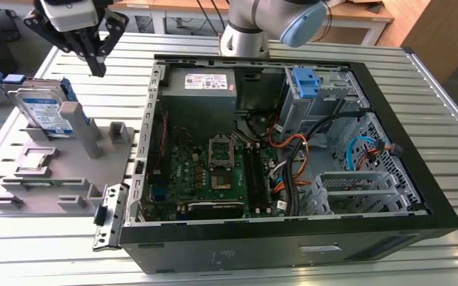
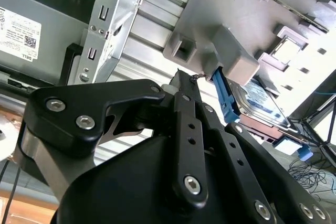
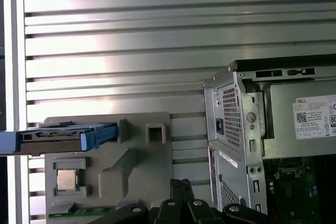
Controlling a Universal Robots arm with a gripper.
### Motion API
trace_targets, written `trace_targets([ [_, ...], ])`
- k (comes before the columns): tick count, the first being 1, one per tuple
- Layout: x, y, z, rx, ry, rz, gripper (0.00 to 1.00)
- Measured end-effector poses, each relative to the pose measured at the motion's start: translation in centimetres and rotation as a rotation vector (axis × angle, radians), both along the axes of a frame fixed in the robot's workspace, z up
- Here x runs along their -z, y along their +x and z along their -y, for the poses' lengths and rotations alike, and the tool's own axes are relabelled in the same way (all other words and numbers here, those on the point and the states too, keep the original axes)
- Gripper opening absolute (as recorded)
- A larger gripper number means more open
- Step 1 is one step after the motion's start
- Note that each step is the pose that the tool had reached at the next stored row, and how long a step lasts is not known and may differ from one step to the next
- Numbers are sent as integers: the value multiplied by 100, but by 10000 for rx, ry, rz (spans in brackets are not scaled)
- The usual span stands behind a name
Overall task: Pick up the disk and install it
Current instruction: 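Reach for the disk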
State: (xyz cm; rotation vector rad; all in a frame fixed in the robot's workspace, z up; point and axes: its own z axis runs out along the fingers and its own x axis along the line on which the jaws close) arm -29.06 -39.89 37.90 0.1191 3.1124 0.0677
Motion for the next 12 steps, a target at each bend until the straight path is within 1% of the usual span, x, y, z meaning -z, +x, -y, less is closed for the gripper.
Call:
trace_targets([
  [12,13,-178,0,-1,0,0,11],
])
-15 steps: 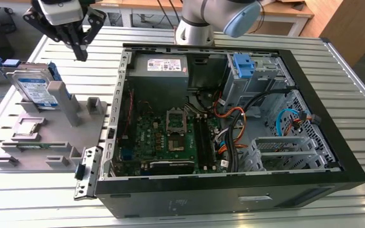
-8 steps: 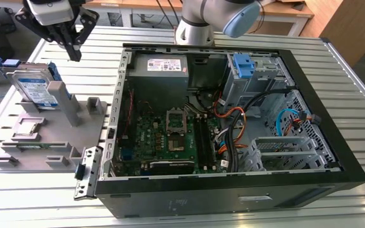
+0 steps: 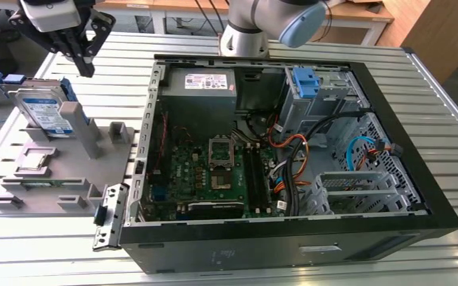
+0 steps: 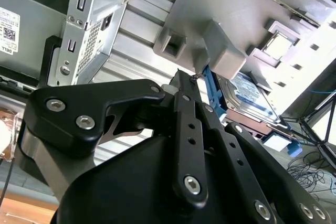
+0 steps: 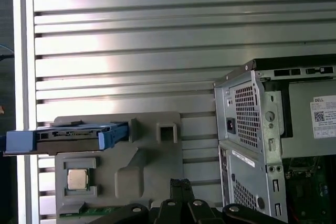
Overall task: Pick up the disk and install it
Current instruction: 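Reach for the disk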
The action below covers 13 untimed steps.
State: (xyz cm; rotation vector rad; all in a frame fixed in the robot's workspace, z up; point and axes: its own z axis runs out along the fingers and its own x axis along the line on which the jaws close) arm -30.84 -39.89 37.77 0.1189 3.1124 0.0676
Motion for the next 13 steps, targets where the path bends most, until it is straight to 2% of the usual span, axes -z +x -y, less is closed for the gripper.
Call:
trace_targets([
  [13,16,-215,0,1,0,0,11],
])
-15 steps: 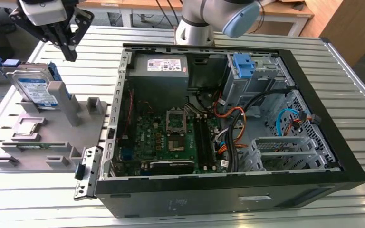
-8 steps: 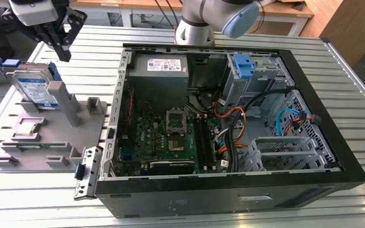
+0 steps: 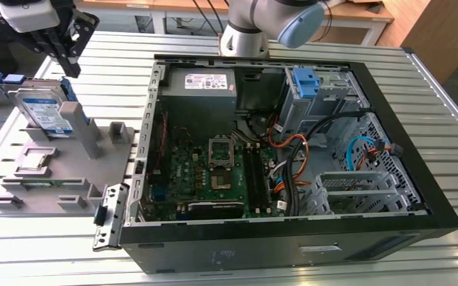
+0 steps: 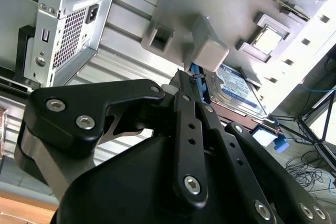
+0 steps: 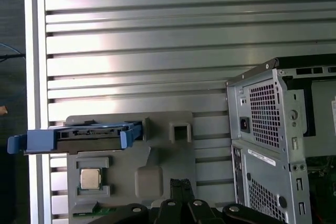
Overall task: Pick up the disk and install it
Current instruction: 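Reach for the disk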
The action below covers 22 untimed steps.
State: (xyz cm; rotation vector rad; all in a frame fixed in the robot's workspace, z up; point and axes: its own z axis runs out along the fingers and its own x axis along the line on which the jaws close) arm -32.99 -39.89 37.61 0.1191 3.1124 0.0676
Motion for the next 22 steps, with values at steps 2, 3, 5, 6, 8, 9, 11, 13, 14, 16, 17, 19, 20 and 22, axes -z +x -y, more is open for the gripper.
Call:
trace_targets([
  [2,2,-35,0,0,0,0,11],
  [3,3,-52,0,0,0,0,11],
  [5,6,-86,0,2,0,0,11],
  [6,7,-103,0,2,1,0,11],
  [8,9,-133,0,2,0,1,11],
  [9,10,-149,0,1,0,0,11],
  [11,12,-177,0,1,0,0,11],
  [13,14,-202,0,2,0,0,11],
  [14,14,-212,0,2,0,0,11],
  [16,15,-230,0,2,0,0,11],
  [17,16,-241,0,2,-1,0,11],
  [19,18,-262,0,2,-1,0,11],
  [20,19,-272,0,2,0,0,11],
  [22,21,-295,0,1,1,1,11],
])
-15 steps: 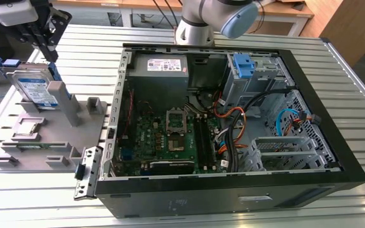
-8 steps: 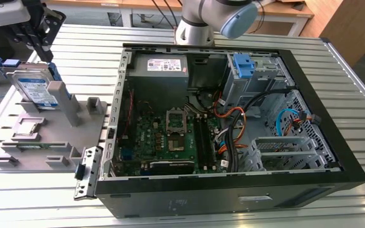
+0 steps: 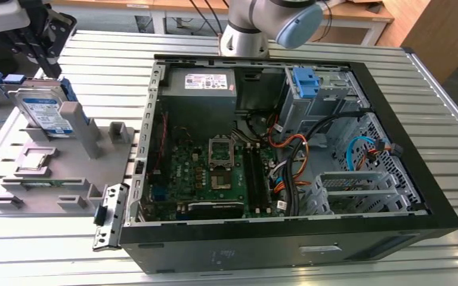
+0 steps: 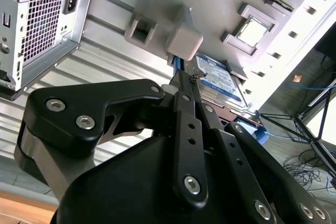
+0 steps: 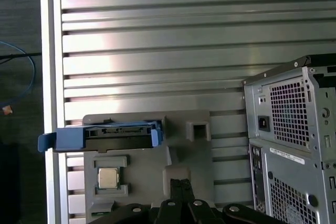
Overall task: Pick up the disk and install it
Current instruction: 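Reach for the disk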
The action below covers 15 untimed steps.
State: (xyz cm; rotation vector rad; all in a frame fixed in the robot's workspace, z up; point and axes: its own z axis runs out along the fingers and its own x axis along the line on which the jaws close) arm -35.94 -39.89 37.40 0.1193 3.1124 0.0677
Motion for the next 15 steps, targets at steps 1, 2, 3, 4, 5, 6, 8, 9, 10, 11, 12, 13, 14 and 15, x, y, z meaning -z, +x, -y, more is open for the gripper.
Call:
trace_targets([
  [1,1,-12,0,0,0,0,11],
  [2,2,-25,0,1,0,-1,11],
  [3,3,-37,0,1,-1,0,11],
  [4,4,-51,0,1,0,0,11],
  [5,6,-65,0,2,0,0,11],
  [6,7,-79,0,2,0,0,11],
  [8,10,-103,-1,4,0,0,11],
  [9,11,-109,-2,5,1,0,11],
  [10,13,-111,-5,6,1,-1,11],
  [11,16,-114,-10,7,1,1,11],
  [12,19,-117,-15,9,1,0,11],
  [13,21,-120,-20,10,1,0,11],
  [14,24,-124,-25,13,2,1,11],
  [15,24,-128,-29,16,0,-1,11],
])
